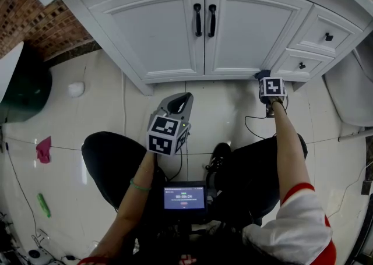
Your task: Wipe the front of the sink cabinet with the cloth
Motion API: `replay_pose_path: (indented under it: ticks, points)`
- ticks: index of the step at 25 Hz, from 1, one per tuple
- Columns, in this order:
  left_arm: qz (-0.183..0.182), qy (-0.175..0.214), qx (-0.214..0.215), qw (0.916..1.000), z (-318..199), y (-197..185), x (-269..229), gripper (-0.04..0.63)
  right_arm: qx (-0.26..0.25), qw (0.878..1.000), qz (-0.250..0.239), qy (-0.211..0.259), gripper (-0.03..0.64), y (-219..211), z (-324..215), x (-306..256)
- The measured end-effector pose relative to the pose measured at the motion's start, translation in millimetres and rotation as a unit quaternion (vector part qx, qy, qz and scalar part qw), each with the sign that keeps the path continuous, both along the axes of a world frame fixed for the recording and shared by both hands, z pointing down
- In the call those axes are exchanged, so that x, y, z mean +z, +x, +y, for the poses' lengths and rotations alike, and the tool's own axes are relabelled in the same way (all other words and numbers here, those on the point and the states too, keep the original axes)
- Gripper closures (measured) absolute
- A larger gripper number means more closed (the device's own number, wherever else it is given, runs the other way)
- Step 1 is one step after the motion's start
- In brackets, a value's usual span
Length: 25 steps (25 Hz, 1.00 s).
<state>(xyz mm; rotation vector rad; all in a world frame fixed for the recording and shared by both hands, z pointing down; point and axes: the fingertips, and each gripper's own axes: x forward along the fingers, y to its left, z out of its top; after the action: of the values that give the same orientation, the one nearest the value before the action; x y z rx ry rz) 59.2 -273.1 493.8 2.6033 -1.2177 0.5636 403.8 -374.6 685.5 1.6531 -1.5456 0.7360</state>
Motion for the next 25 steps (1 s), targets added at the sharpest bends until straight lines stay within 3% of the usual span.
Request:
replay_pose_path:
  ticks: [3,6,9,12,16,19,25]
  points:
    - [0.0,0.002,-0.001,1.0,1.3,-1.2,-3.3,0.56,0.017,1.0,-0.009,0.005,0.543,6.1,5.1,-6.4]
    - [0.002,0.008,-0.007,0.9999,2.6,-4.5,-10.4,0.56,0.002,1.0,-0.008,0.007,0.543,-2.7,6.6,-13.4]
    - [0.01,0.017,-0.017,0.9997,6.0,-10.1,-21.5,0.56,-0.023,0.999,-0.025,0.018,0.543,-29.5,8.6,-26.9]
    - [0.017,0.026,-0.027,0.9991,12.8,-19.0,-34.5,0.56,-0.047,0.995,-0.076,0.052,0.543,-73.2,13.9,-50.4]
    - [0.023,0.039,-0.044,0.998,30.2,-34.6,-49.9,0.56,-0.077,0.978,-0.142,0.13,0.543,-135.0,30.3,-105.9]
    - [0.028,0.046,-0.06,0.9967,46.6,-48.5,-57.9,0.56,-0.114,0.963,-0.156,0.187,0.543,-177.4,52.9,-149.5]
    - [0.035,0.058,-0.082,0.9944,82.2,-71.4,-69.8,0.56,-0.167,0.923,-0.216,0.271,0.543,-253.3,120.6,-228.0]
